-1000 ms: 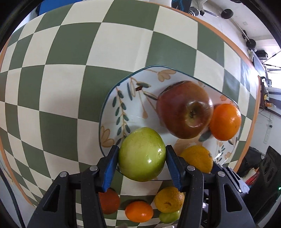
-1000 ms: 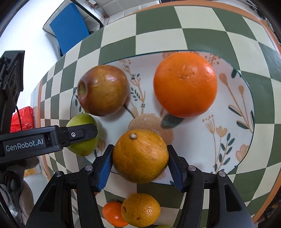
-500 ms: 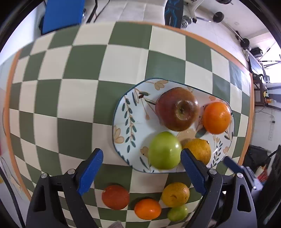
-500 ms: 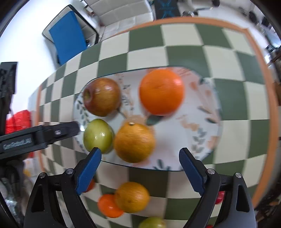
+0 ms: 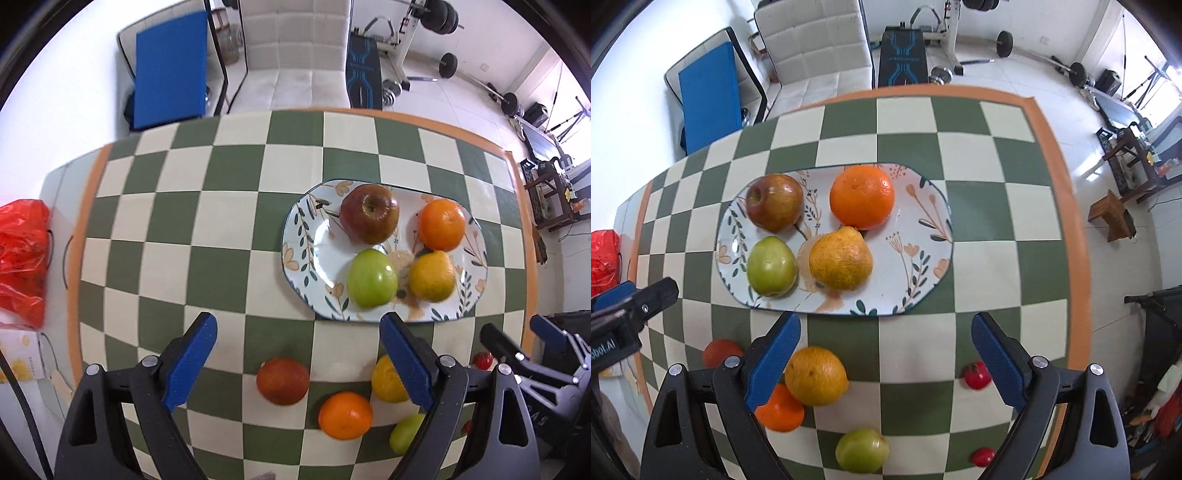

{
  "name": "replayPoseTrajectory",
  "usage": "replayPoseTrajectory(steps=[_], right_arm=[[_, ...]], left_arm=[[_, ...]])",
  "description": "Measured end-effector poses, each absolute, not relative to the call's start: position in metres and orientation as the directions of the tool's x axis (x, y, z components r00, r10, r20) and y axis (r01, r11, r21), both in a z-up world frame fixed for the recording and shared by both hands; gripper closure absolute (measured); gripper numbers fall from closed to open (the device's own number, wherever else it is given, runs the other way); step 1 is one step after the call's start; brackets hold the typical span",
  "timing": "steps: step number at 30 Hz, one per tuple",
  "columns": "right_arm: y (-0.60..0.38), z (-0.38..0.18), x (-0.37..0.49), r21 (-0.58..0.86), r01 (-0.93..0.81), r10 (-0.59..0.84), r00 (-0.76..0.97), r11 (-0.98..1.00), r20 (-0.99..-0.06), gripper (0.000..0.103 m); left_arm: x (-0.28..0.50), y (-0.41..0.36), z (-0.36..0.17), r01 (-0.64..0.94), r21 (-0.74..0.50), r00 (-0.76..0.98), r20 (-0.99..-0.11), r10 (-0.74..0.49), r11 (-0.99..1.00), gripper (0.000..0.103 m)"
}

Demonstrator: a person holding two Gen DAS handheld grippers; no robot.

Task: Organize fruits
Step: 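Lift both open tools up away from the plate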

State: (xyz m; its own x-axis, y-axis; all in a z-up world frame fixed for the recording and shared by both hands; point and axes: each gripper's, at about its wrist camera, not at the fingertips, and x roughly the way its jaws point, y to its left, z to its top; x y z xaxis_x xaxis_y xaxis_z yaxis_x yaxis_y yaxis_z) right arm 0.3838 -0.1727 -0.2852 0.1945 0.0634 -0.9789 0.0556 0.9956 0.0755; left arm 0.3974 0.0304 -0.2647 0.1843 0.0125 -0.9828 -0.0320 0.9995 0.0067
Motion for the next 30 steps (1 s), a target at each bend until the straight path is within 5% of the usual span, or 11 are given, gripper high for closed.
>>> replayPoseTrajectory(steps=[30], right_arm=[[-0.163, -0.111, 0.25, 0.084, 0.044, 0.053, 0.477, 0.995, -0.877, 0.007]], left_arm=[[0.28, 0.019, -0.119, 0.04, -0.026, 0.436, -0.899, -0.04, 0.999, 0.013]])
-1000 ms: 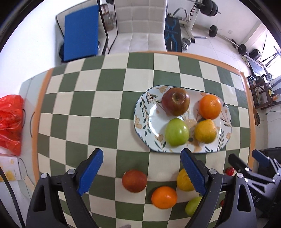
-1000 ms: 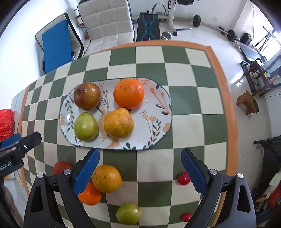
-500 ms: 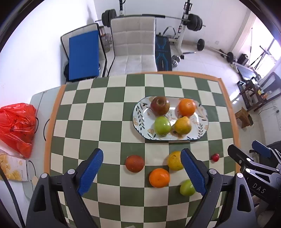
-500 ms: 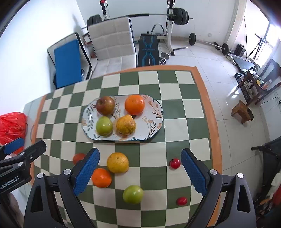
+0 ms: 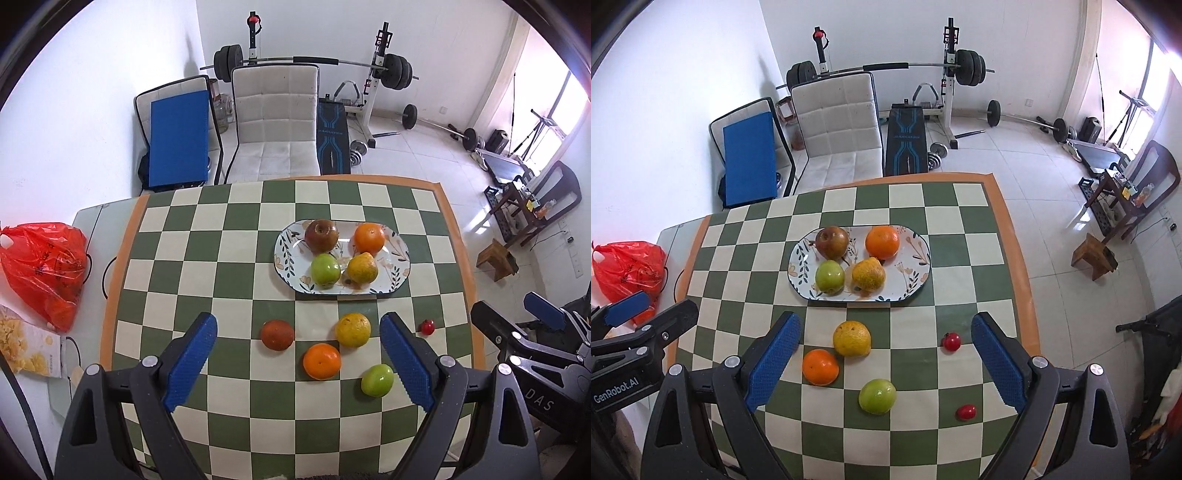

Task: Organize fruits
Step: 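Lift both open tools up away from the plate, then grasp a green fruit with the right tool while the left tool grasps an orange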

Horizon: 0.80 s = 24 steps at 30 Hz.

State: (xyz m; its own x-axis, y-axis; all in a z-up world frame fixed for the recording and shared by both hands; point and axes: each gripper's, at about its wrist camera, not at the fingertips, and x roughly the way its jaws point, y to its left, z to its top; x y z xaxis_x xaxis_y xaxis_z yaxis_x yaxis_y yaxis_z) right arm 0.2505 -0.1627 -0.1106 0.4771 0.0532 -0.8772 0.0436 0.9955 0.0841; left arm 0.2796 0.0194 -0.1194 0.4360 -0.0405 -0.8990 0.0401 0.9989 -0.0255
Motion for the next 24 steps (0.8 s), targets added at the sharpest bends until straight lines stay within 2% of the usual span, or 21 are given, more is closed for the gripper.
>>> replayPoseTrajectory(steps=[6, 7, 8, 9, 12, 18, 24], right_arm=[[-0.165, -0.111, 0.244, 0.127, 0.052, 0.087, 0.475, 0.991, -0.875, 0.007], [-0.166, -0.117, 0.244, 0.143, 0.055, 0.102, 0.465, 0.988, -0.879, 0.007], [-0.167, -0.122, 0.244, 0.155, 0.055, 0.114, 0.455, 0.986, -0.883, 0.007], [-0.167, -0.131, 0.244, 0.163, 0.054, 0.123, 0.443, 0.985, -0.888, 0.007], [-0.164, -0.175, 0.246, 0.137, 0.041, 0.113, 0.361, 0.99, -0.926, 0.007], [-0.166, -0.305, 0.247, 0.215, 0.113, 0.206, 0.084, 0.97, -0.975, 0.008], [-0.175, -0.394, 0.237, 0.331, 0.301, 0.359, -0.045, 0.895, -0.932, 0.032]], left_arm=[[0.278, 0.018, -0.12, 0.033, -0.014, 0.45, -0.893, -0.027, 0.999, 0.012], [0.28, 0.018, -0.125, 0.035, -0.011, 0.44, -0.898, -0.025, 0.999, 0.009], [0.281, 0.018, -0.132, 0.037, -0.005, 0.424, -0.905, -0.02, 0.999, 0.0], [0.283, 0.019, -0.141, 0.034, 0.013, 0.412, -0.911, -0.002, 0.999, 0.0], [0.287, 0.02, -0.174, 0.026, 0.067, 0.354, -0.934, 0.054, 0.997, 0.0], [0.289, 0.024, -0.249, 0.014, 0.107, 0.18, -0.978, 0.103, 0.994, 0.0], [0.296, 0.026, -0.303, -0.045, 0.047, 0.016, -0.999, 0.048, 0.998, 0.0]])
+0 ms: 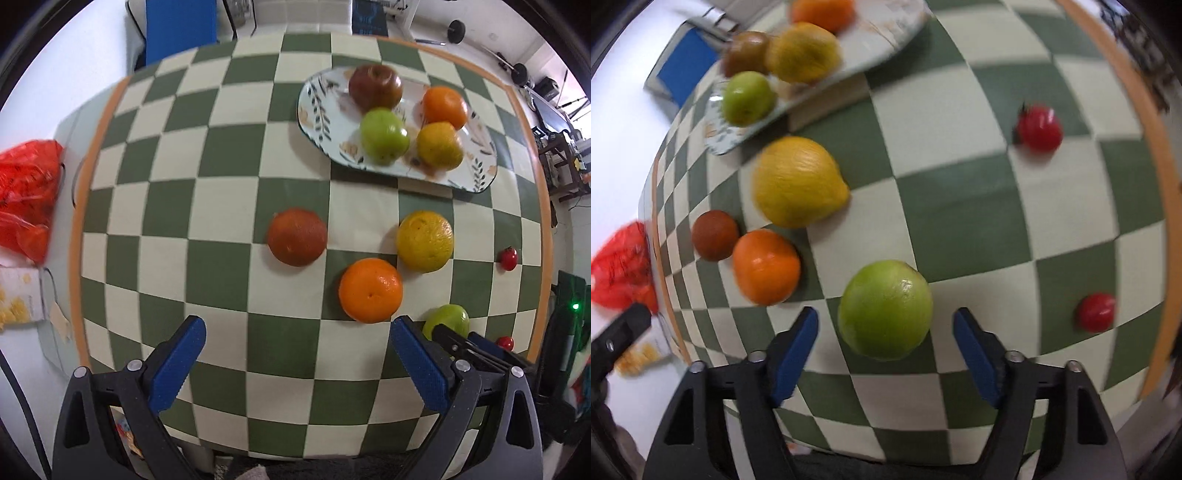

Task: Organize fruits
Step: 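Grasp a green fruit with the right tool while the left tool grasps an orange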

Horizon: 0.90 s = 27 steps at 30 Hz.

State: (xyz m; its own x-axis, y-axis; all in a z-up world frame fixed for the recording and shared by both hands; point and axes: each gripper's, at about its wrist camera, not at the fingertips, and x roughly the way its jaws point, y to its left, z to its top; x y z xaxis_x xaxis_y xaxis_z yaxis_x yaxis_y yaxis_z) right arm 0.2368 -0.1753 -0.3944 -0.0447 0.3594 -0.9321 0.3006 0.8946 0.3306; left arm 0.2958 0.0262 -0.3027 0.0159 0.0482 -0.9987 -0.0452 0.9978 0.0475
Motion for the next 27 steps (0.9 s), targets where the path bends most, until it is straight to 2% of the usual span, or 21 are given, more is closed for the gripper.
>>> replayPoseTrajectory(steps=[1, 2, 4, 8, 14, 16, 17, 18, 22, 27], right_arm=[[-0.175, -0.402, 0.236, 0.337, 0.311, 0.37, -0.05, 0.888, -0.928, 0.04], [-0.174, -0.409, 0.235, 0.348, 0.316, 0.383, -0.053, 0.883, -0.922, 0.043], [-0.171, -0.412, 0.234, 0.353, 0.296, 0.382, -0.048, 0.888, -0.923, 0.043], [-0.168, -0.407, 0.227, 0.264, 0.186, 0.28, -0.07, 0.947, -0.957, 0.043], [-0.186, -0.413, 0.219, 0.236, 0.165, 0.256, -0.106, 0.958, -0.961, 0.043], [-0.185, -0.413, 0.228, 0.244, 0.158, 0.263, -0.118, 0.957, -0.957, 0.043], [-0.184, -0.413, 0.229, 0.242, 0.152, 0.261, -0.121, 0.958, -0.958, 0.043], [-0.183, -0.413, 0.229, 0.239, 0.144, 0.257, -0.122, 0.96, -0.959, 0.043], [-0.176, -0.411, 0.231, 0.229, 0.117, 0.242, -0.12, 0.966, -0.963, 0.043], [-0.176, -0.411, 0.234, 0.244, 0.127, 0.26, -0.128, 0.961, -0.957, 0.043]], left_arm=[[0.298, 0.025, -0.311, -0.051, 0.043, -0.008, -0.999, 0.043, 0.998, 0.0], [0.3, 0.023, -0.317, -0.053, 0.037, -0.023, -0.999, 0.036, 0.998, 0.0], [0.305, 0.018, -0.328, -0.051, 0.023, -0.055, -0.998, 0.02, 0.998, 0.0], [0.319, 0.005, -0.358, -0.049, -0.019, -0.132, -0.991, -0.025, 0.999, 0.0], [0.33, -0.03, -0.39, 0.072, -0.013, -0.173, -0.985, 0.0, 0.997, 0.001], [0.329, -0.042, -0.397, 0.12, -0.007, -0.177, -0.984, 0.015, 0.993, 0.017], [0.328, -0.048, -0.402, 0.148, 0.004, -0.182, -0.983, 0.032, 0.989, 0.033], [0.326, -0.051, -0.404, 0.164, 0.012, -0.185, -0.982, 0.042, 0.986, 0.041], [0.313, -0.053, -0.401, 0.183, 0.031, -0.163, -0.985, 0.062, 0.983, 0.042], [0.281, -0.04, -0.396, 0.129, 0.005, -0.182, -0.983, 0.028, 0.992, 0.042]])
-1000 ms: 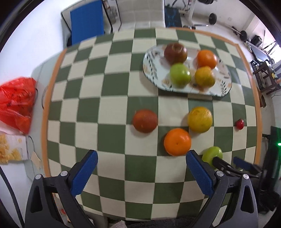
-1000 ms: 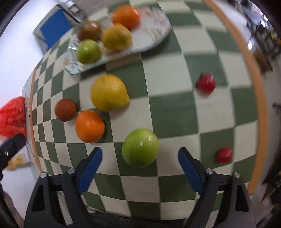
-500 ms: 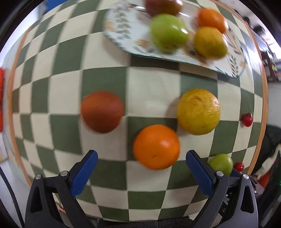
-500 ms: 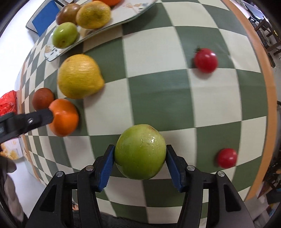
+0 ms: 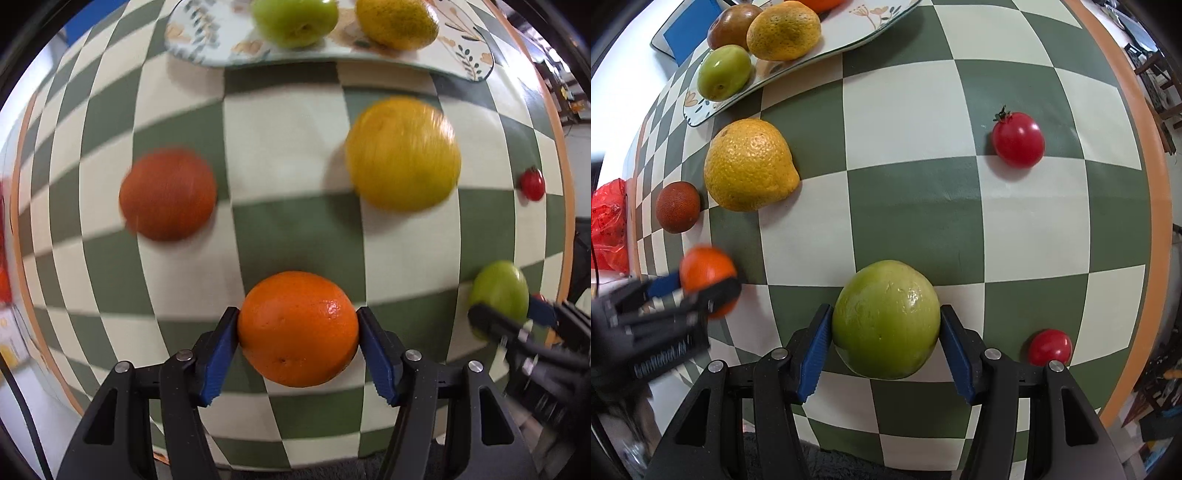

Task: Organize fruits
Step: 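Grasp a green fruit with the right tool while the left tool grasps an orange, then place the orange and green fruit on the white plate, opening both tools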

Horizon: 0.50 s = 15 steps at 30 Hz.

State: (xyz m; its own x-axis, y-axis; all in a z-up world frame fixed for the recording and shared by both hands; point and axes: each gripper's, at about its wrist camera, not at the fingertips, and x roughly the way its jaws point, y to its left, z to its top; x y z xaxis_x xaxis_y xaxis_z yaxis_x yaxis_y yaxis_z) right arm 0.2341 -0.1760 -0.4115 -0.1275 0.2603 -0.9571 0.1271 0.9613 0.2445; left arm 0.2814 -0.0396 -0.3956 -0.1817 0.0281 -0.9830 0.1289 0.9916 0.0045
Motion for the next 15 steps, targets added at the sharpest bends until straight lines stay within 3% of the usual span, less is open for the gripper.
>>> replayPoseTrajectory(steps=[15], right_arm=[[-0.201, -0.408, 0.246, 0.278, 0.128, 0.293, -0.115, 0.952, -0.949, 0.043]], left_arm=[[0.269, -0.025, -0.393, 0.066, -0.031, -0.201, -0.979, -0.017, 0.997, 0.042]])
